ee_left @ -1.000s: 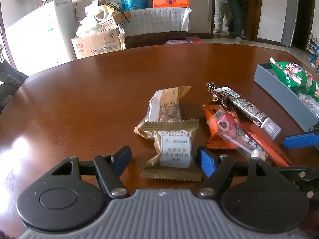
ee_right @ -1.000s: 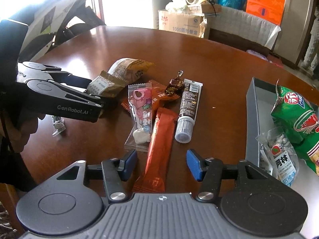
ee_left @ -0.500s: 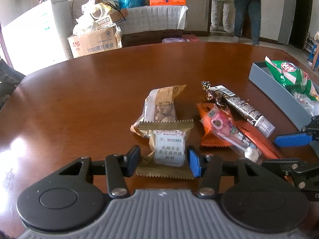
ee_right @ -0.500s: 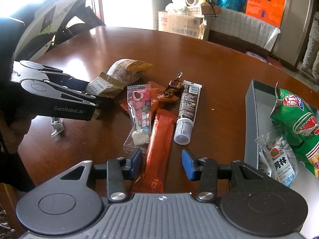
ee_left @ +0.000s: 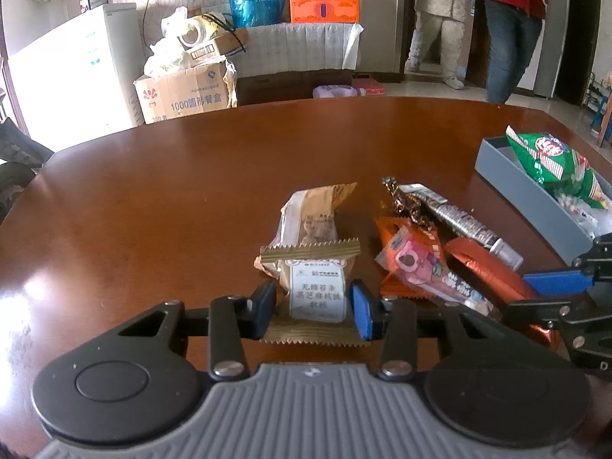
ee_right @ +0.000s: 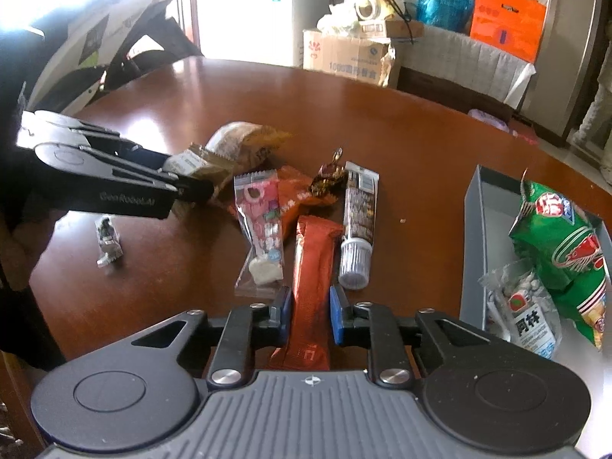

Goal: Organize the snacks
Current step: 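Carry pastry with left gripper while right gripper carries red stick over grey box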

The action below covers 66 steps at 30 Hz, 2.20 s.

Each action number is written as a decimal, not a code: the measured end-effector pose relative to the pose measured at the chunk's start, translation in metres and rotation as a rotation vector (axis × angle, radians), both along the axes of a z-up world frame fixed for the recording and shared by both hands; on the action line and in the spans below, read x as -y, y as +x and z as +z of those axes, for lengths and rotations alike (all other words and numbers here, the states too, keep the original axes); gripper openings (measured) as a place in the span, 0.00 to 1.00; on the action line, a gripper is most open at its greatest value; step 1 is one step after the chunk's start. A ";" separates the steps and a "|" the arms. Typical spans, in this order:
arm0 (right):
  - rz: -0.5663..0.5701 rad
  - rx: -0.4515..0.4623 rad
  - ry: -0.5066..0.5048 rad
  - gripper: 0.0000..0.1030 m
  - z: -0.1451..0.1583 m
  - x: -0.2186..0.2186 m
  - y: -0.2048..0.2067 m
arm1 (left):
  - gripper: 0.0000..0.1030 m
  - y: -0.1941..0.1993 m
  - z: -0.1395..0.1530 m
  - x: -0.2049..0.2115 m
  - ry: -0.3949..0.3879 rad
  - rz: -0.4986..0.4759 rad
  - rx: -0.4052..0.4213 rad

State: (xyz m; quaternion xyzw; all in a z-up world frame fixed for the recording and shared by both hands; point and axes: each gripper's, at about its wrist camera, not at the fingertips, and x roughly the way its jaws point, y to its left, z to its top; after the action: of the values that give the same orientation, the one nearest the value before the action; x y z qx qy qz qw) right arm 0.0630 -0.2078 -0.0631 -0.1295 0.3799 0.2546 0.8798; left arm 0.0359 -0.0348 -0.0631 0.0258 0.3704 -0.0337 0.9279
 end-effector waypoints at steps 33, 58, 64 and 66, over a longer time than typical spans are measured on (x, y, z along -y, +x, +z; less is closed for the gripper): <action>-0.181 0.116 0.224 0.22 0.058 0.067 -0.002 | 0.38 -0.018 0.040 0.062 0.002 -0.140 0.106; -0.278 0.156 0.228 0.22 0.070 0.107 -0.017 | 0.38 -0.022 0.052 0.111 -0.033 -0.251 0.116; -0.308 0.158 0.230 0.22 0.072 0.118 -0.017 | 0.38 -0.024 0.055 0.127 -0.043 -0.283 0.124; -0.314 0.158 0.230 0.22 0.072 0.120 -0.017 | 0.38 -0.023 0.056 0.131 -0.042 -0.293 0.125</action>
State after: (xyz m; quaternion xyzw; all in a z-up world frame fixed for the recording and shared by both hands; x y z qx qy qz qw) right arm 0.0458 -0.3281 0.0091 0.0130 0.2934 0.1454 0.9448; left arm 0.0124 -0.1657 -0.0072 0.0620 0.3033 -0.1746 0.9347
